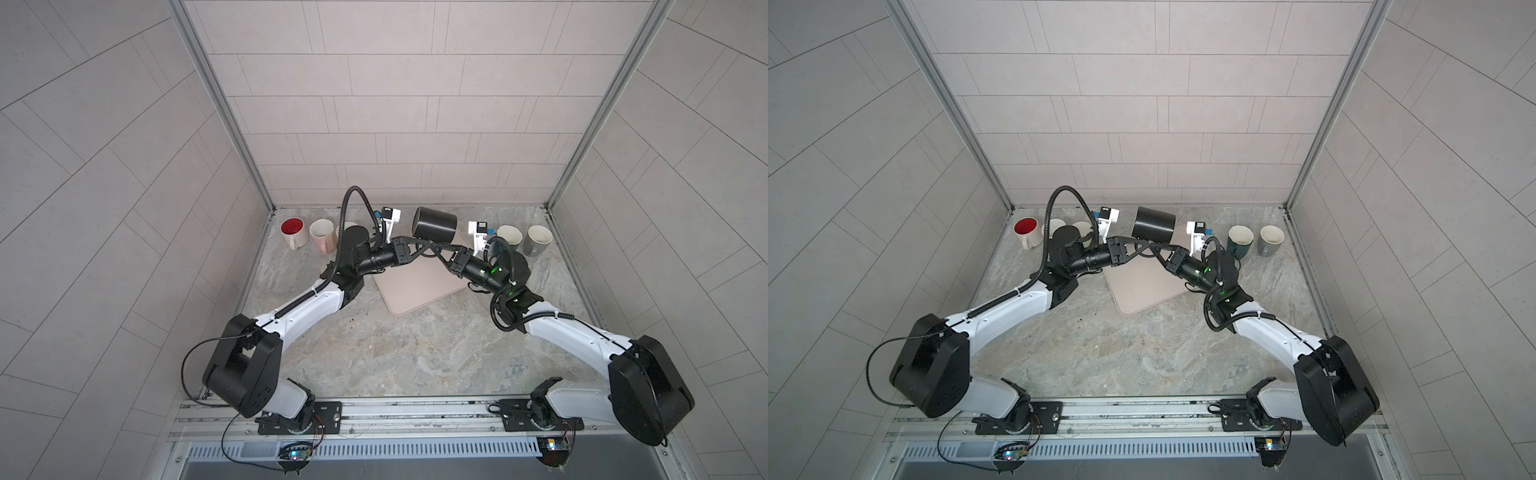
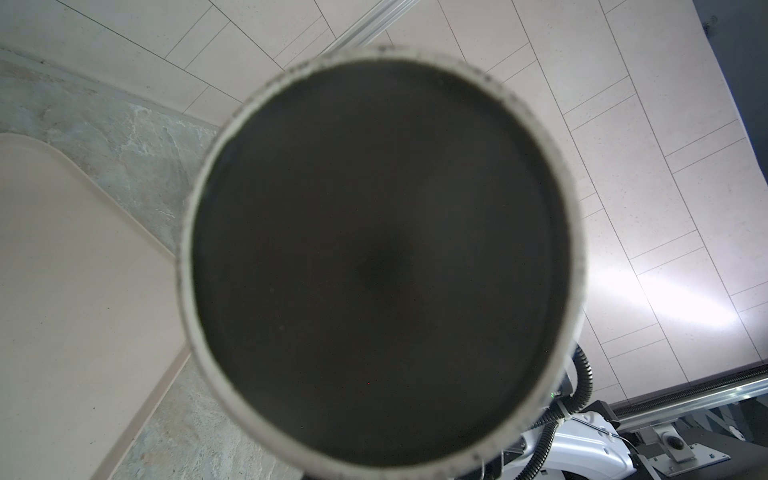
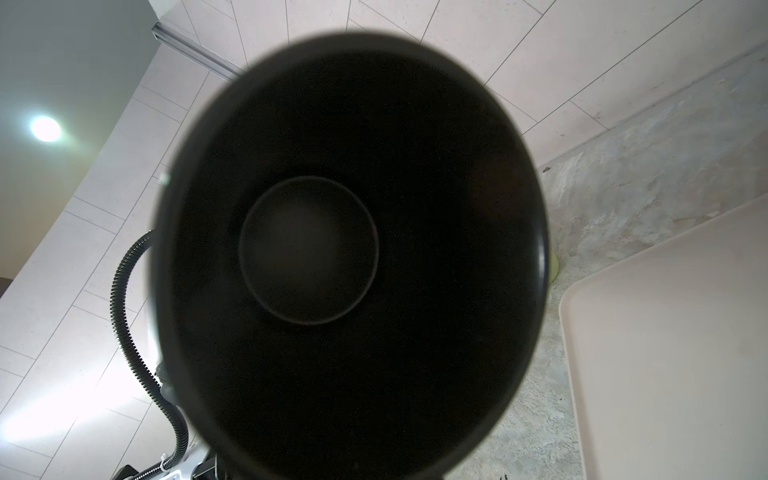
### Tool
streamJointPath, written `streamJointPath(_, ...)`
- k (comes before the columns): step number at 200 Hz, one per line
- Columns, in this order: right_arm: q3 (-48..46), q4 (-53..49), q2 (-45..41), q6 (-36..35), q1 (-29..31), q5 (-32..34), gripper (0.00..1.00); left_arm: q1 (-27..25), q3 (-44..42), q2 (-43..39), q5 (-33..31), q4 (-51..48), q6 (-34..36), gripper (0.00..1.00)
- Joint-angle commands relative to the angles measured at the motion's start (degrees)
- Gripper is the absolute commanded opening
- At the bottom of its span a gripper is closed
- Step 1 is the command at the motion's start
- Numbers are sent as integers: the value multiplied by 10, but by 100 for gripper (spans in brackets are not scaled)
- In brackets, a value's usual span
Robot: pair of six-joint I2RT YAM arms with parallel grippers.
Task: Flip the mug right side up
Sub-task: 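Grip the black mug's handle with the right gripper while the left holds it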
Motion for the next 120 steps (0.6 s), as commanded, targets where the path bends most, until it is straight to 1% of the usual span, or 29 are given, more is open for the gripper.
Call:
streamJointPath(1,19,-1,-16,-28,8,3,0,-11,14,1,23,69,-15,0)
streamJointPath(49,26,-59,-42,-70,17,29,0,-11,15,-2,21,68,-15,0)
streamJointPath(120,36,-55,-42,-66,36,53,0,-13,13,-19,15,71,-20,1)
